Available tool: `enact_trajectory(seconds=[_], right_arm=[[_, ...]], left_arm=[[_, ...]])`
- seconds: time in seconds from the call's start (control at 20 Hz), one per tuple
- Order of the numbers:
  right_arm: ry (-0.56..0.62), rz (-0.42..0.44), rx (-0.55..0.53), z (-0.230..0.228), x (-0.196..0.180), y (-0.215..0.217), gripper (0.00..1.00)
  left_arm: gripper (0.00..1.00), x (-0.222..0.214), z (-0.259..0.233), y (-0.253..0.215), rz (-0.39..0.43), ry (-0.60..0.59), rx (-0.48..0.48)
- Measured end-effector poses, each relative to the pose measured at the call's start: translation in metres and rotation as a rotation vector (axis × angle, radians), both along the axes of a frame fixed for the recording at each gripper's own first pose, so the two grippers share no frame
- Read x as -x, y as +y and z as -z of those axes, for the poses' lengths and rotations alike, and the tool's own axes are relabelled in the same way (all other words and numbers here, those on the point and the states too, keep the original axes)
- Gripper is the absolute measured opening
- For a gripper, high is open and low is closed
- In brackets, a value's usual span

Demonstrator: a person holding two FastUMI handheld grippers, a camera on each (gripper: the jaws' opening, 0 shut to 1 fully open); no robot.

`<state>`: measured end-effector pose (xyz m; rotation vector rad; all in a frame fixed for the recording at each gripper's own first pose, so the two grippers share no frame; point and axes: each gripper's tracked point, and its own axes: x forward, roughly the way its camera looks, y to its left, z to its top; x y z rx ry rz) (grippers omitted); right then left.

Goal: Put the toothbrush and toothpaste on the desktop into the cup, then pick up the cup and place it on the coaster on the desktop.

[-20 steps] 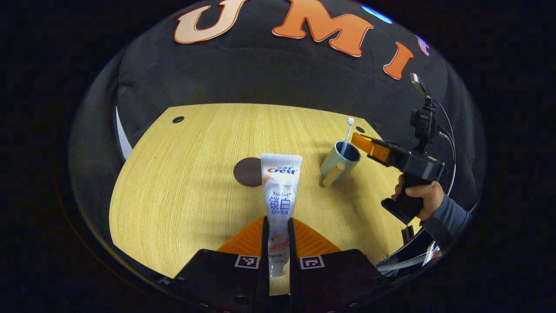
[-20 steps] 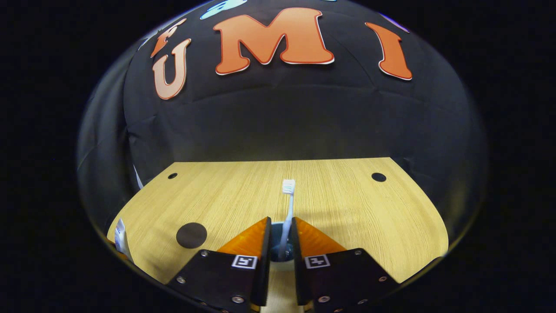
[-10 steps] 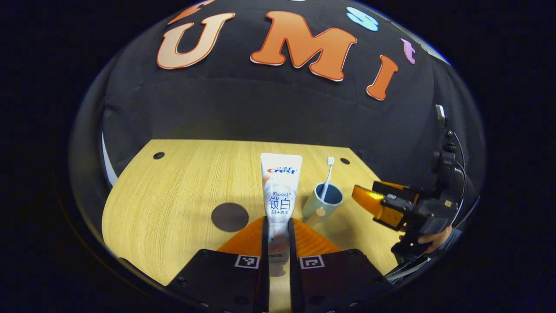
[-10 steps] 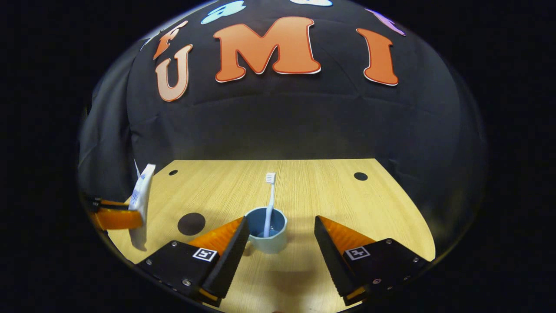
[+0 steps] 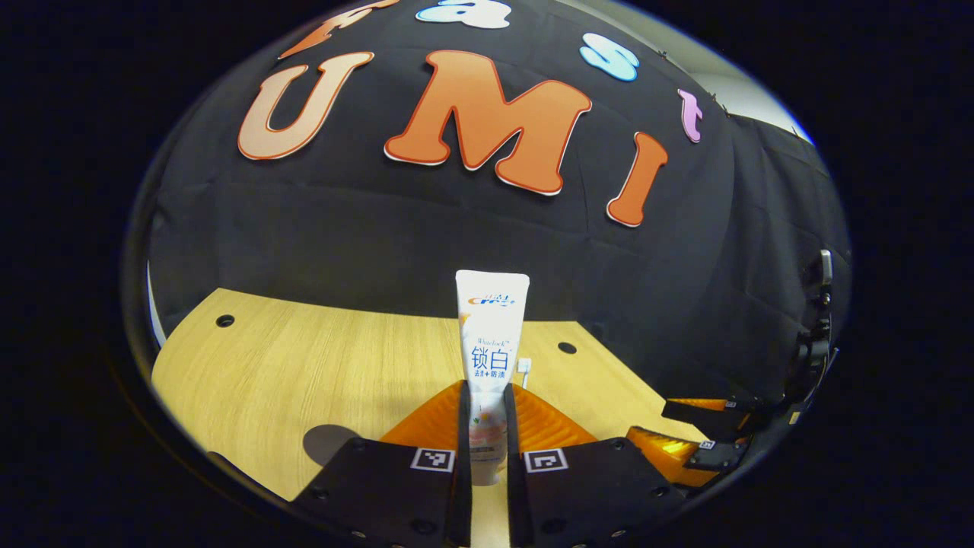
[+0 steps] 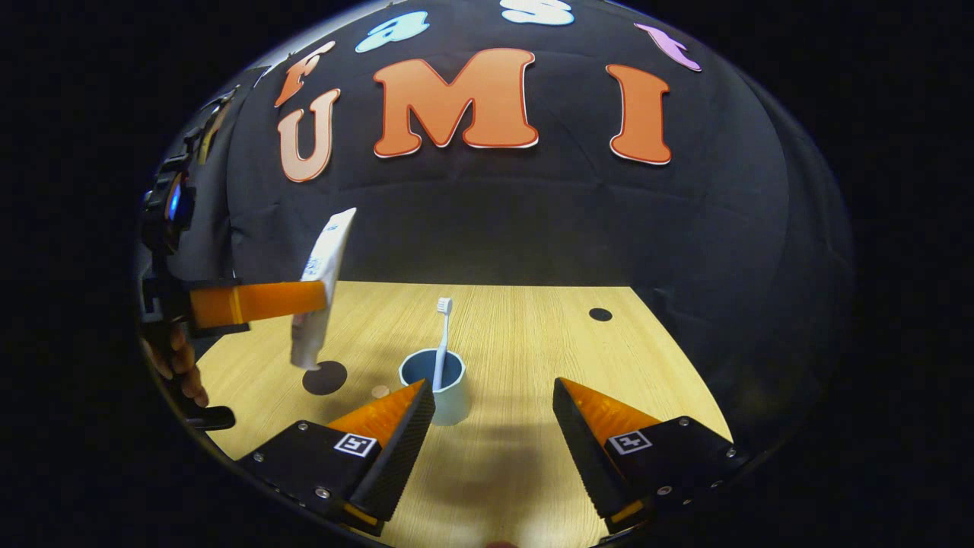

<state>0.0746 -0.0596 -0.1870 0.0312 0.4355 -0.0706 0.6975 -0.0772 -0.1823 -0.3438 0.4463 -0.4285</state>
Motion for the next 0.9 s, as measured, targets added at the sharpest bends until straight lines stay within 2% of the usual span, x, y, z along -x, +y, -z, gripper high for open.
enact_trajectory(seconds=[0.15,0.45,0.75,0.9], right_arm=[[-0.031,-0.010,0.022,-0.007,0.006,-0.007,0.95],[-0.053,0.002,0.016,-0.008,0.014,-0.021,0.95],[-0.053,0.021,-0.003,-0.006,0.011,-0.033,0.95],[-0.054,0.021,-0.001,-0.005,0.005,-0.035,0.95]], left_arm=[[0.19,-0.014,-0.007,-0.024,0.022,-0.037,0.048],[0.19,-0.036,0.014,-0.050,-0.009,-0.052,0.056],[0.18,-0.046,0.046,-0.072,-0.016,-0.027,0.053],[0.19,-0.044,0.064,-0.077,-0.029,-0.030,0.017]])
